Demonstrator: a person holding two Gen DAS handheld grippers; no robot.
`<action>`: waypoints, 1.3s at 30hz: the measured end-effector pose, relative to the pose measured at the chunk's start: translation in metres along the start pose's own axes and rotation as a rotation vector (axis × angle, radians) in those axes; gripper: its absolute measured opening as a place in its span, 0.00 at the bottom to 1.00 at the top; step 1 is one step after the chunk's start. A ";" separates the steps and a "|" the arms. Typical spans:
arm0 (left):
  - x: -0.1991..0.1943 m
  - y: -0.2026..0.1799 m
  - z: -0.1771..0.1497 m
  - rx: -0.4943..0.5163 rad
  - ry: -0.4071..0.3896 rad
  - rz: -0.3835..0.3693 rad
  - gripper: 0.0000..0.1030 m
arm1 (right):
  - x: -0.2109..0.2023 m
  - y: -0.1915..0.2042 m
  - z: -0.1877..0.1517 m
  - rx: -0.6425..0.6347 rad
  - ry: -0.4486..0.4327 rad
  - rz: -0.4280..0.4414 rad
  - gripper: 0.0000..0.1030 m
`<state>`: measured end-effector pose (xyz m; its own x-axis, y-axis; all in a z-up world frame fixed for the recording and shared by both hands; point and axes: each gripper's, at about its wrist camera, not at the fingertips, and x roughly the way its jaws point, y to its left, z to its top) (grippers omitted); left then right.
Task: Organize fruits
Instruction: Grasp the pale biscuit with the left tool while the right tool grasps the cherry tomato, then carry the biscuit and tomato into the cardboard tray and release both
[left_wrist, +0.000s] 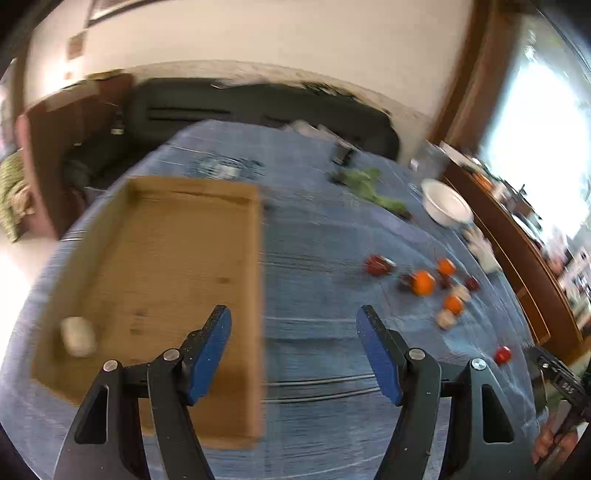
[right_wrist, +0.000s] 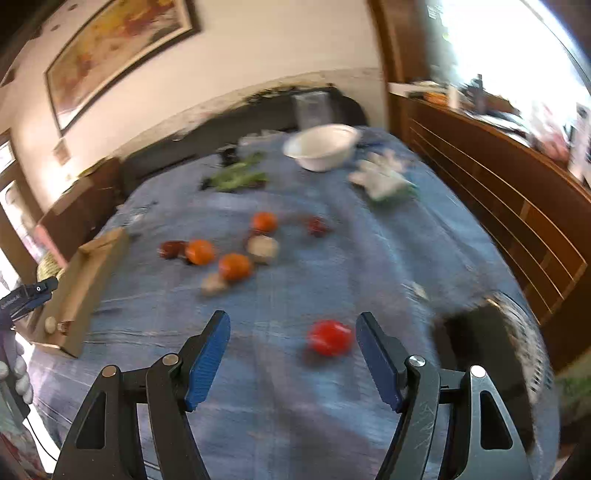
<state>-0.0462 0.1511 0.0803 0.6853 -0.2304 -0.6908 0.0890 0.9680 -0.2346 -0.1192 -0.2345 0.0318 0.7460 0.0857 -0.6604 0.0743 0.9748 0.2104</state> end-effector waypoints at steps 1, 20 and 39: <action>0.006 -0.009 0.000 0.010 0.014 -0.019 0.67 | 0.003 -0.008 -0.003 0.014 0.012 -0.005 0.71; 0.112 -0.181 -0.023 0.376 0.182 -0.153 0.67 | 0.063 -0.019 0.000 0.019 0.129 0.015 0.53; 0.122 -0.194 -0.031 0.408 0.174 -0.175 0.24 | 0.064 -0.007 -0.004 -0.025 0.128 0.004 0.32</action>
<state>-0.0021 -0.0684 0.0202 0.5066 -0.3726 -0.7775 0.4923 0.8653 -0.0938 -0.0753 -0.2348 -0.0148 0.6555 0.1132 -0.7467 0.0538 0.9792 0.1957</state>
